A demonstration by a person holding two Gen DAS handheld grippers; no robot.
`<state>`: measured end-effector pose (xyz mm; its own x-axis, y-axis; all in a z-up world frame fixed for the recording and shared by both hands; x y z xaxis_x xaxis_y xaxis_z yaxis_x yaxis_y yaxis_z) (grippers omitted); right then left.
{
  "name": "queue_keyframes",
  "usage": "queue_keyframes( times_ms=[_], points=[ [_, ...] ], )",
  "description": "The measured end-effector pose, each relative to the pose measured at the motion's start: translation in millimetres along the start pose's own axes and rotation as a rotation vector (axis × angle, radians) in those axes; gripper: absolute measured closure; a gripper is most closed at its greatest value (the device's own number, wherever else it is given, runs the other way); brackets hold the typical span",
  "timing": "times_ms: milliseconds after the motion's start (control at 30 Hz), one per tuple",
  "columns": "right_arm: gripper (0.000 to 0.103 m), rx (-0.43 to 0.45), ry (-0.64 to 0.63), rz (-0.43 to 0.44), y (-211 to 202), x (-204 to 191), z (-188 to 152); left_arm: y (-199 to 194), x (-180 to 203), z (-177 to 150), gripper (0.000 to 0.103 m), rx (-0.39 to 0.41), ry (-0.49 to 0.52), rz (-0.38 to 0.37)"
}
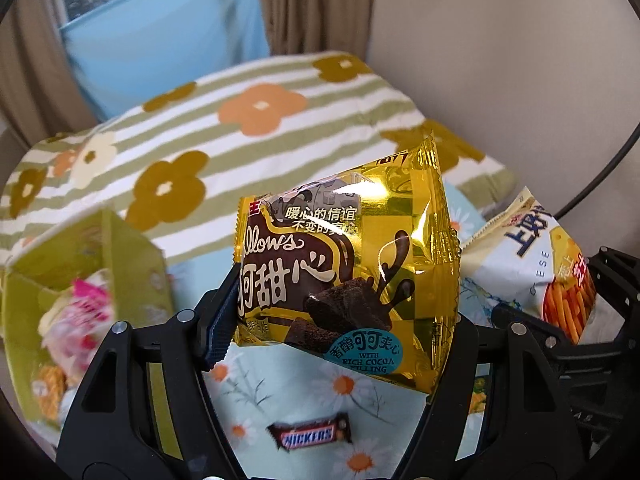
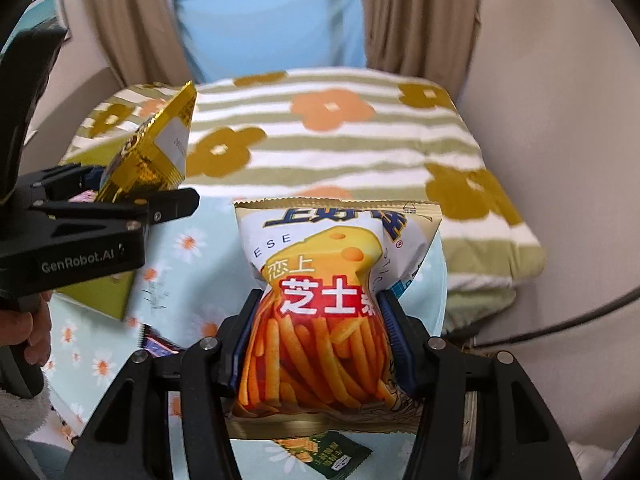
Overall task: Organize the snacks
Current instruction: 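Carry the gold bag and cheese-stick bag over the yellow box and open both tools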
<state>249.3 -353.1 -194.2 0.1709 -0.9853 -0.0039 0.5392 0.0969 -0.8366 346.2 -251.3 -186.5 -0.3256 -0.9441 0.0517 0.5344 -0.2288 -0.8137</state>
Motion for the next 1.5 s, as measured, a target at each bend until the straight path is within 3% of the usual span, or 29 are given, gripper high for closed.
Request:
queue_keyframes(
  times_ms=[300, 633, 1033, 1300, 1400, 1467, 1500],
  points=[
    [0.051, 0.110, -0.106, 0.090, -41.1, -55.2, 48.6, -79.4, -70.8, -2.3, 0.035, 0.091, -0.124, 0.077],
    [0.051, 0.181, -0.202, 0.178, -43.7, -158.0, 102.9, -127.6, -195.6, -22.7, 0.035, 0.143, -0.226, 0.163],
    [0.051, 0.151, -0.214, 0.217, 1.4, -287.7, 154.3, -106.2, -357.3, -50.8, 0.035, 0.041, -0.298, 0.181],
    [0.051, 0.083, -0.171, 0.198, 38.2, -320.5, 164.7, -55.9, -398.8, -54.3, 0.035, -0.055, -0.257, 0.159],
    [0.051, 0.054, -0.164, 0.189, 48.7, -323.0, 165.0, -42.0, -403.3, -54.8, 0.023, -0.080, -0.254, 0.144],
    [0.051, 0.039, -0.160, 0.186, 54.2, -323.6, 165.2, -36.4, -405.8, -56.9, 0.002, -0.091, -0.252, 0.140],
    [0.051, 0.033, -0.157, 0.187, 57.4, -323.5, 165.2, -35.5, -405.4, -58.2, 0.000, -0.089, -0.248, 0.139]
  ],
)
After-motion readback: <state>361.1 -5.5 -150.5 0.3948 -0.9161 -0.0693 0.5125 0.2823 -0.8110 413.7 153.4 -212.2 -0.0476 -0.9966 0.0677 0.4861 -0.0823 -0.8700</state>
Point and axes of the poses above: each gripper's, at about its wrist camera, not at the fingertips, and y roughly the way its jaws point, x to its right, z to its top, the point moved 7 cm from there along y, roughly the way its jaws point, and after that the axes turned 6 degrees about -y, right-handed, at the moved point
